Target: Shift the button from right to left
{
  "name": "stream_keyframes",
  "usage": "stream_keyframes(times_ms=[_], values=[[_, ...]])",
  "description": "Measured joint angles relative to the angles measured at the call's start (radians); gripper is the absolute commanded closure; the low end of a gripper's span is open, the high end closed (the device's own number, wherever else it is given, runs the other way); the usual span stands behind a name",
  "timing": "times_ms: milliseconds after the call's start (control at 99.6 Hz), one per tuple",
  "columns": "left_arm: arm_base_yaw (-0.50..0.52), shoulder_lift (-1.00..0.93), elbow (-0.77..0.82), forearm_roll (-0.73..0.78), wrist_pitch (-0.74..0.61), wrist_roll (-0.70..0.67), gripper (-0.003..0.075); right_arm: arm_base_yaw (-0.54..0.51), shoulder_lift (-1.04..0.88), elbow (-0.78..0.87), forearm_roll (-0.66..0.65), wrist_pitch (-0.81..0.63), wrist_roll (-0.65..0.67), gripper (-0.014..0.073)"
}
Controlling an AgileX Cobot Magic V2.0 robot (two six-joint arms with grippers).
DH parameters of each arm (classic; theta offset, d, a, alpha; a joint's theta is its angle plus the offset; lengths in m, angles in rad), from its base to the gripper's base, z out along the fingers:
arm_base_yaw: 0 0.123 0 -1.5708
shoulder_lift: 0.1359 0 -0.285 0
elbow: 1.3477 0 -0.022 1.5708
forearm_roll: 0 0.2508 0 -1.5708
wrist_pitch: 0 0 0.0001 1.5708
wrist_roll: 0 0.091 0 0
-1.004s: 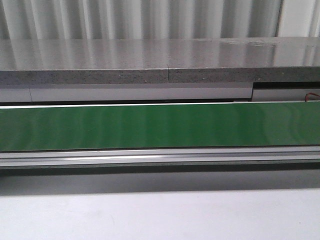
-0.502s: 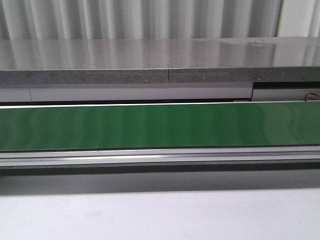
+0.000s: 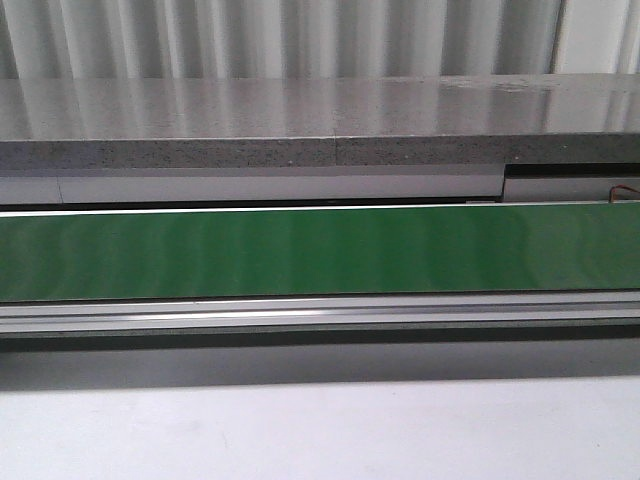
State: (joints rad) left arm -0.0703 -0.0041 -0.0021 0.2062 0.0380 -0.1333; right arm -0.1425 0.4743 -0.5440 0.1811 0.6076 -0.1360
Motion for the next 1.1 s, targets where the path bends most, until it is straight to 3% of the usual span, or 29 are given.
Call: stream_keyframes(times_ms=[743,904,1104], values=[[0.0,0.0,0.0,0.0,0.0,0.0,0.074,0.0,0.0,0.002,-0.011,-0.003,0.0,0.0661],[0.0,0.0,0.0,0.0,0.0,0.0,0.074,0.007,-0.041,0.066,-0.031,-0.091,0.019,0.0661],[0.0,0.0,0.0,0.0,0.0,0.0,0.074,0.059,-0.167,0.223,-0.141,-0.269,0.157,0.0661]])
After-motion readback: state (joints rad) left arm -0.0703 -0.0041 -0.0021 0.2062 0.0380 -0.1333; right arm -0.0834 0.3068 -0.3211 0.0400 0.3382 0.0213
